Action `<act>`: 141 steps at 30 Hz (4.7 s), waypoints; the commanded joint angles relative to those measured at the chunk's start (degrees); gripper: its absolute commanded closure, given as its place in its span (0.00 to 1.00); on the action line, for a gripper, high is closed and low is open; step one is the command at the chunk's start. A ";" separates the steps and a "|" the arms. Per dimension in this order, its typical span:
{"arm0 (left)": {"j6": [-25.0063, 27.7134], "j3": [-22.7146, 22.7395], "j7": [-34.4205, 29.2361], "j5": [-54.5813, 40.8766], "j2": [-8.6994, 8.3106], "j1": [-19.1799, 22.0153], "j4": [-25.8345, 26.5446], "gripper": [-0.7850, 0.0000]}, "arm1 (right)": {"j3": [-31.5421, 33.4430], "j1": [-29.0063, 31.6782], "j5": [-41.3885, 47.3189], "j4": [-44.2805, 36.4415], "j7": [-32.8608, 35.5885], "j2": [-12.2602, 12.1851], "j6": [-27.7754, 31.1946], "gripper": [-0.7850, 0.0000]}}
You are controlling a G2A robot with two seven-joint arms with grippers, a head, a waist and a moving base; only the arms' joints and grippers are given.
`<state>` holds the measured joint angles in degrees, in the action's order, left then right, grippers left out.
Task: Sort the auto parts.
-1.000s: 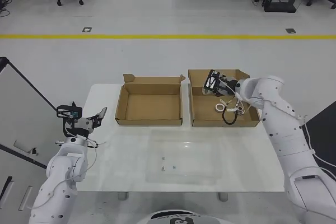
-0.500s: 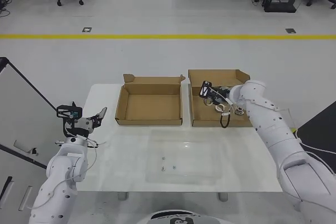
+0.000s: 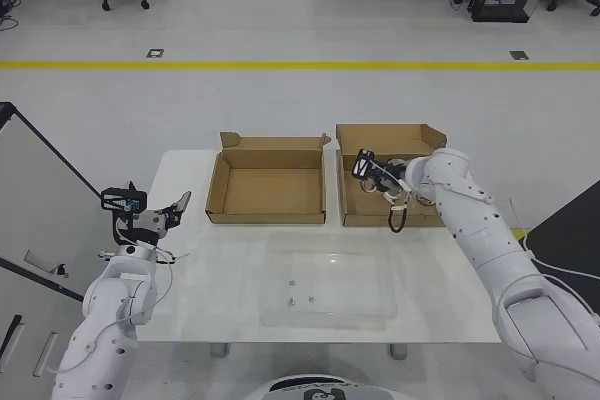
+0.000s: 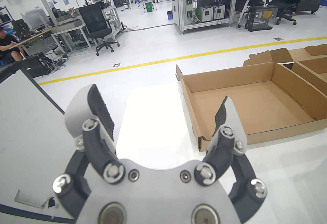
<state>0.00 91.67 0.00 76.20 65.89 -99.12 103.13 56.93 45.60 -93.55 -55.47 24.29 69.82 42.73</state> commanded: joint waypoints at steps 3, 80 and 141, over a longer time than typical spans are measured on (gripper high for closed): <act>0.00 0.00 0.00 0.00 0.00 0.00 0.00 0.00 | -1.48 -0.58 2.79 1.13 5.59 1.13 -2.82 1.00; 0.00 0.00 0.00 0.00 0.00 0.00 0.00 0.00 | 4.26 3.11 7.34 -1.92 -10.63 -0.27 -2.45 0.00; 0.00 0.00 0.00 0.00 0.00 0.00 0.00 0.00 | 17.49 29.14 12.47 -23.00 -59.28 -29.21 15.27 0.00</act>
<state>0.00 91.67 0.00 76.20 65.89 -99.12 103.13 74.43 74.74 -81.07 -78.47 -34.91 40.62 58.00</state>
